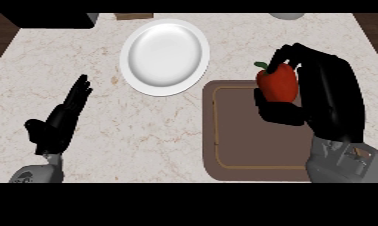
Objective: Pick the bell pepper from the tray and place it in the plate
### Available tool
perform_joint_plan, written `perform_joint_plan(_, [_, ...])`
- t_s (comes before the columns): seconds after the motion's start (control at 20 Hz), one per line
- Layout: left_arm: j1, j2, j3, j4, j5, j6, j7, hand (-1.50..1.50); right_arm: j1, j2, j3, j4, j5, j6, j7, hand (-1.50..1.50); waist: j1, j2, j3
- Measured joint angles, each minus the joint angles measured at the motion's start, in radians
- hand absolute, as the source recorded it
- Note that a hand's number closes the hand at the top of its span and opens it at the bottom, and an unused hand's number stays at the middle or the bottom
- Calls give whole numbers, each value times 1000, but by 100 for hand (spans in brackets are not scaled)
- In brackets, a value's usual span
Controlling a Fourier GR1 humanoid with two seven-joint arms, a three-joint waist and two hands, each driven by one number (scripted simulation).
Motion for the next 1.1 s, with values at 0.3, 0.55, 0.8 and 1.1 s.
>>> perform_joint_plan(0.3, [0, -21, 5, -11, -16, 6, 13, 0, -158, 81, -11, 153, 22, -12, -3, 150, 4, 1, 0])
perform_joint_plan(0.55, [-12, -14, 17, 26, -21, -14, -13, 0, -322, 153, -2, 361, 12, -48, 8, 150, 11, 3, 0])
perform_joint_plan(0.8, [7, -25, 10, -19, -24, -15, 6, 0, -455, 180, 17, 599, -50, -169, 7, 150, 20, 5, 0])
perform_joint_plan(1.1, [-1, -25, 13, 4, -34, -25, -12, 0, -598, 189, 98, 898, -164, -364, -15, 150, 35, 9, 0])
